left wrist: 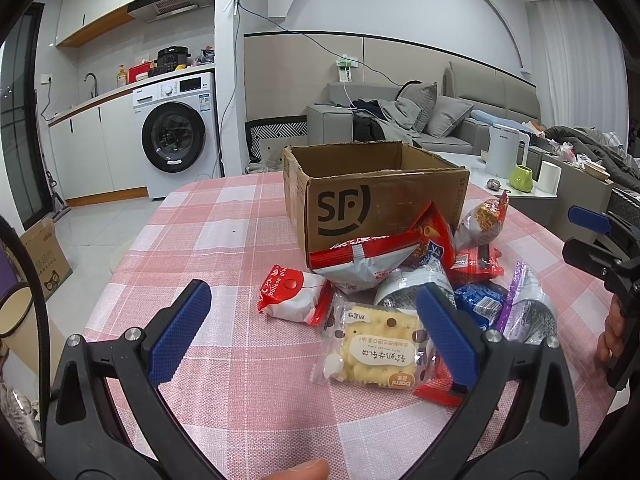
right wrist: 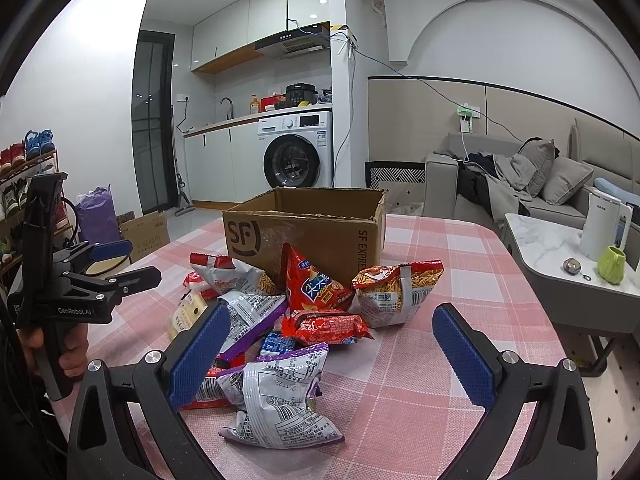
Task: Organize snacks
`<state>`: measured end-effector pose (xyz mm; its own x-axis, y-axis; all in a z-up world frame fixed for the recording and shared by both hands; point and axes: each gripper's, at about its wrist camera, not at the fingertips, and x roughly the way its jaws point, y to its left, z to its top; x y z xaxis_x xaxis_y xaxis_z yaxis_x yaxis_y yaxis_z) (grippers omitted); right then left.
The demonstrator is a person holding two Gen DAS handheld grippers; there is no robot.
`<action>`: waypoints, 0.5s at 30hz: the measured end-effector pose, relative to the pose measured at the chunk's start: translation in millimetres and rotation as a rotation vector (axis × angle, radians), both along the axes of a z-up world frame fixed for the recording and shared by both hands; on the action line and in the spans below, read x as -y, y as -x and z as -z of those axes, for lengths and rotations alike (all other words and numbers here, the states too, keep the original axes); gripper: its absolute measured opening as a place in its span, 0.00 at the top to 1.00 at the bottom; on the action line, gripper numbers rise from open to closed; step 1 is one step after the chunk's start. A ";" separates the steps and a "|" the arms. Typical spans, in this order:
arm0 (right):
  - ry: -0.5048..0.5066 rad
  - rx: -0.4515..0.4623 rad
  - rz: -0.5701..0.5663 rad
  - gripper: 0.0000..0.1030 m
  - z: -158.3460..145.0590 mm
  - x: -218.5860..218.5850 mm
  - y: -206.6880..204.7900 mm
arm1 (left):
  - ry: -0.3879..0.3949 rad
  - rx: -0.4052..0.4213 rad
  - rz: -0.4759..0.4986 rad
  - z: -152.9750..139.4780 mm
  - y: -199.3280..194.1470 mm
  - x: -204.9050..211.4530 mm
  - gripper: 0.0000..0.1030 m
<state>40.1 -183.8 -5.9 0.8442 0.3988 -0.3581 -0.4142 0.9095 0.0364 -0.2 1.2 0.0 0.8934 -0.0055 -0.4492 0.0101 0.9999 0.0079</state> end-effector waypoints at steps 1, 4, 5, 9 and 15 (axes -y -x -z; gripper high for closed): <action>0.000 0.000 -0.001 0.00 0.0 0.0 -0.2 | 0.000 0.000 0.000 0.0 0.1 -0.1 0.01; 0.000 0.000 0.000 0.00 -0.1 0.0 -0.1 | -0.001 0.000 0.001 0.0 0.0 0.0 0.01; 0.001 0.000 -0.002 0.00 -0.1 -0.1 -0.3 | 0.000 0.001 0.000 0.0 0.0 0.0 0.01; 0.002 0.000 -0.001 0.00 -0.1 -0.4 -0.1 | 0.000 -0.001 0.000 0.0 0.0 0.0 0.01; 0.003 0.000 -0.002 0.00 -0.3 1.2 1.3 | -0.002 -0.001 0.001 0.0 -0.1 0.0 0.01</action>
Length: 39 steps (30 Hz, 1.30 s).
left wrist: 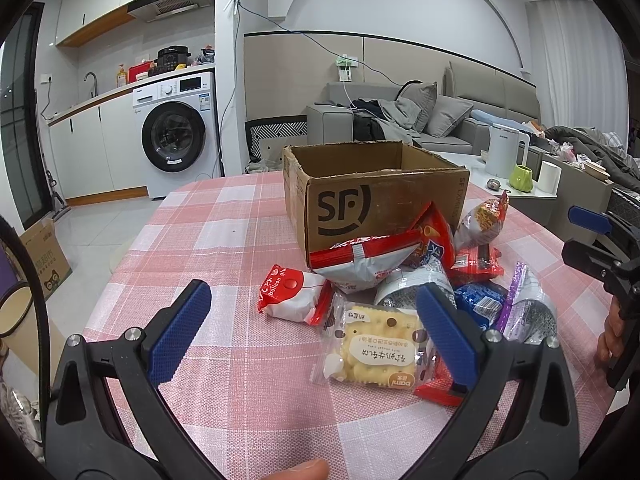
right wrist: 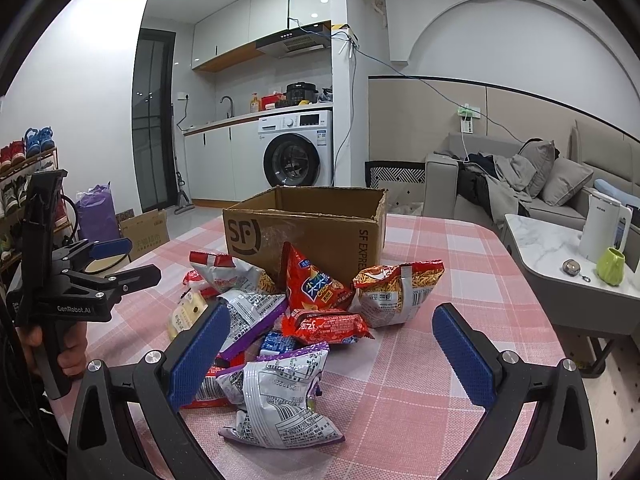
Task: Organize snacks
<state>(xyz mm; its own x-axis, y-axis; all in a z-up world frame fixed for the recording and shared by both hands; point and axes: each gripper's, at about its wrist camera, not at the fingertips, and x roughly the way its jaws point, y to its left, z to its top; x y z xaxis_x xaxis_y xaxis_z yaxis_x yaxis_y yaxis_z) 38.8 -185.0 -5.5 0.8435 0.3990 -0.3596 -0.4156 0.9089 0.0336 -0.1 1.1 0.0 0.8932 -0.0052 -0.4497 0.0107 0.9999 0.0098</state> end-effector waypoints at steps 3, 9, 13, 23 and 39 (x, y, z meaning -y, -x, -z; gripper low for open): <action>0.001 -0.002 0.000 0.00 0.7 -1.2 -1.2 | 0.001 0.000 0.000 0.0 0.0 0.0 0.01; 0.003 -0.002 -0.001 0.00 0.0 -2.0 -0.8 | 0.001 0.000 0.000 0.0 -0.1 0.0 0.01; 0.002 -0.003 -0.001 0.00 0.1 -2.0 -0.7 | 0.001 0.001 -0.001 0.0 -0.1 -0.3 0.01; 0.005 -0.003 -0.002 0.00 0.3 -2.6 -0.1 | 0.000 -0.001 0.000 0.0 -0.1 0.1 0.01; 0.001 -0.035 -0.001 0.00 1.5 2.3 -3.8 | 0.006 -0.011 0.026 4.5 -2.8 2.2 0.01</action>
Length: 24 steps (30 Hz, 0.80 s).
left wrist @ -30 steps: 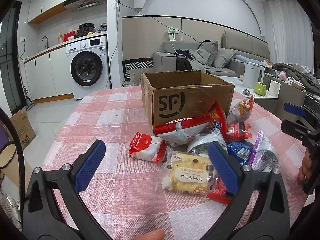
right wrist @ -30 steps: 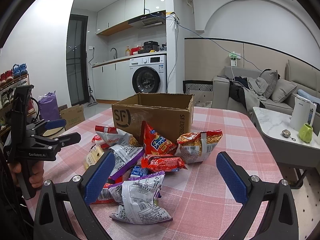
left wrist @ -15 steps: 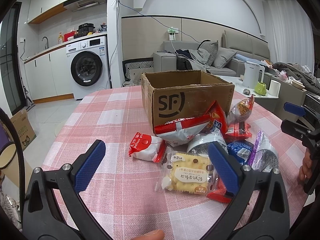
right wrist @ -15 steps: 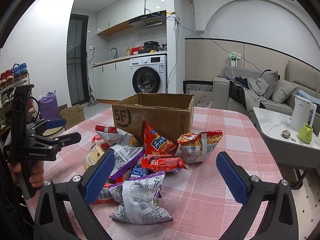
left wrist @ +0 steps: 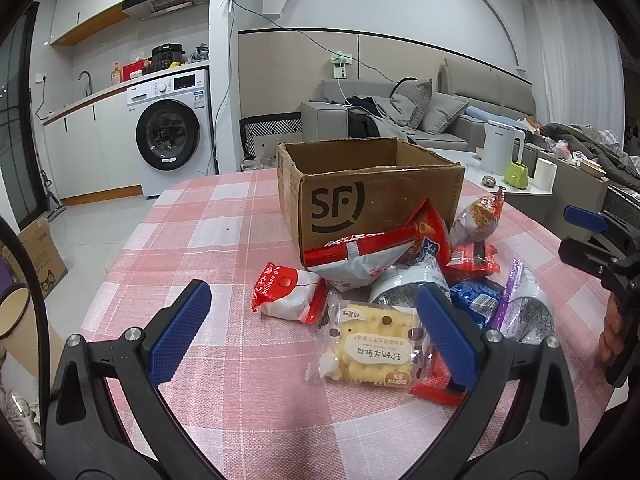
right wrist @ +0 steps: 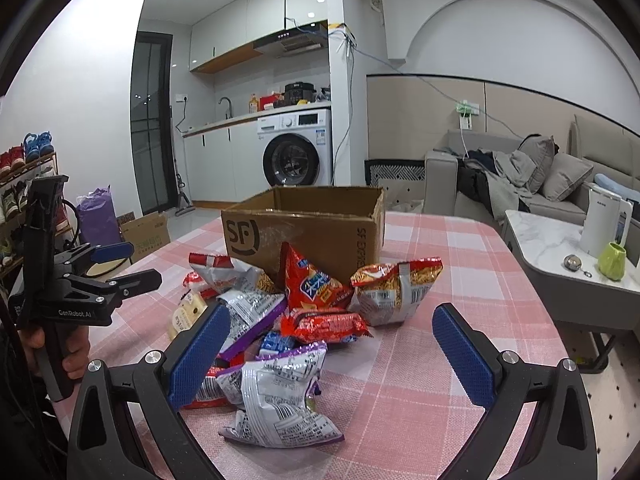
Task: Organize snacks
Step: 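Close the left tool on the cracker pack while the right tool grips the white chip bag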
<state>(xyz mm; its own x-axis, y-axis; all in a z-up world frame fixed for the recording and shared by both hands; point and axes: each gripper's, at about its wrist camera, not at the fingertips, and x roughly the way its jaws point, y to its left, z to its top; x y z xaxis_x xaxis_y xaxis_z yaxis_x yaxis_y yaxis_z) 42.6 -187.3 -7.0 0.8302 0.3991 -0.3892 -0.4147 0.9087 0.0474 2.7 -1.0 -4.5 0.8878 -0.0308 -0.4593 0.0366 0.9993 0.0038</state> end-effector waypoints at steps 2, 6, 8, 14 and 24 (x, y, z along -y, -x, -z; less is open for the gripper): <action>-0.001 0.001 0.005 0.00 -0.4 1.3 0.4 | -0.008 0.002 0.004 -0.8 0.3 2.2 0.01; 0.028 -0.031 -0.007 0.00 2.2 -2.2 -2.5 | -0.021 0.007 0.033 -1.4 1.7 6.5 0.01; 0.049 -0.056 -0.015 0.00 4.6 -5.5 -4.9 | -0.030 0.011 0.050 -2.0 2.9 9.3 0.01; 0.083 -0.155 -0.060 0.00 15.5 -16.3 -13.1 | -0.066 -0.015 0.096 -0.8 -1.0 20.0 0.01; 0.081 -0.329 -0.118 0.02 36.0 -26.3 -29.6 | -0.081 -0.103 0.110 8.4 -17.5 24.1 0.01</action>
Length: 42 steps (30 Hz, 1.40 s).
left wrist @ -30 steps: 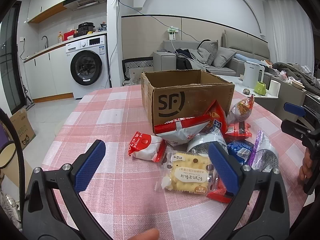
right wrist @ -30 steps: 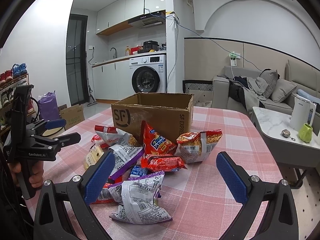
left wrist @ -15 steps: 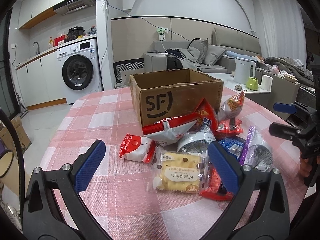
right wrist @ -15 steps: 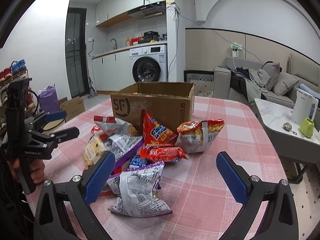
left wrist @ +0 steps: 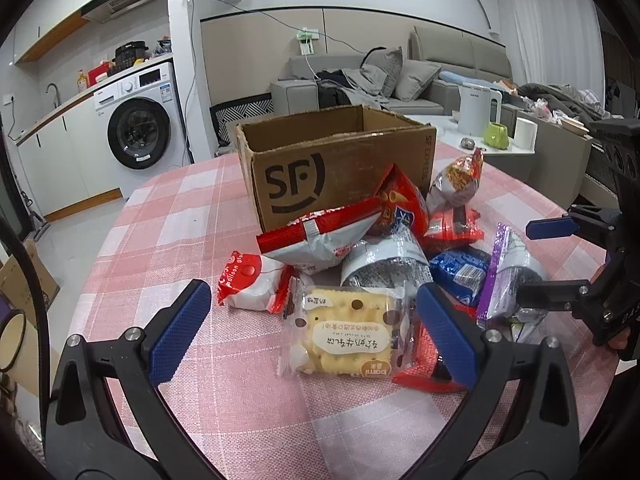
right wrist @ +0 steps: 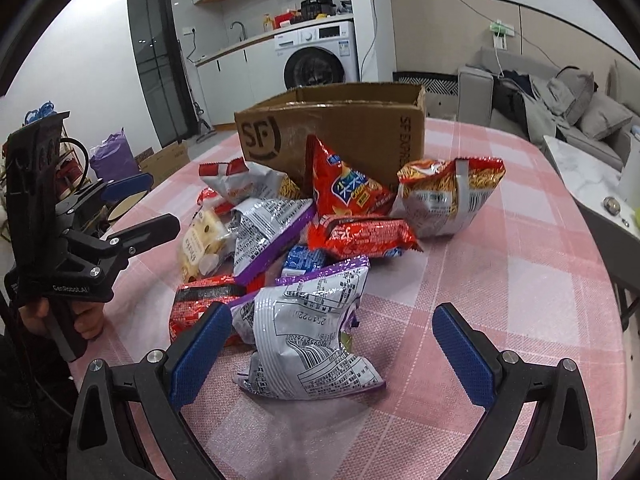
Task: Organize snacks
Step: 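Close the left tool on the cracker pack while the right tool grips the white chip bag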
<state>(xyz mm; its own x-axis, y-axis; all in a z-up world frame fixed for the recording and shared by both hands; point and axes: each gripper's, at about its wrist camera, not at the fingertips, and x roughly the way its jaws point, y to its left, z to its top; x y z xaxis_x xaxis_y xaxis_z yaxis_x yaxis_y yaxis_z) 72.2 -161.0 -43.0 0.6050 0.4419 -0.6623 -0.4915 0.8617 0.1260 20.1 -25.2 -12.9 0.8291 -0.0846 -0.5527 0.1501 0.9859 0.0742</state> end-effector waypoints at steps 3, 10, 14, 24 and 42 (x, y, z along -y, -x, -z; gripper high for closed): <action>-0.007 -0.030 -0.009 0.11 4.4 -2.3 -5.2 | -0.006 -0.028 0.013 3.3 -4.4 1.7 0.01; -0.003 -0.076 -0.043 0.19 11.8 -10.1 -9.7 | -0.025 -0.092 0.047 12.2 -17.8 9.8 0.01; -0.006 -0.094 -0.051 0.24 12.5 -10.5 -11.5 | -0.011 -0.133 0.060 18.4 -29.1 10.8 0.01; -0.050 -0.139 -0.076 0.33 15.7 -10.8 -12.4 | 0.018 -0.246 0.102 34.6 -51.7 13.8 0.05; -0.088 -0.150 -0.072 0.40 16.6 -7.5 -8.1 | 0.084 -0.349 0.066 57.9 -86.6 -4.4 0.24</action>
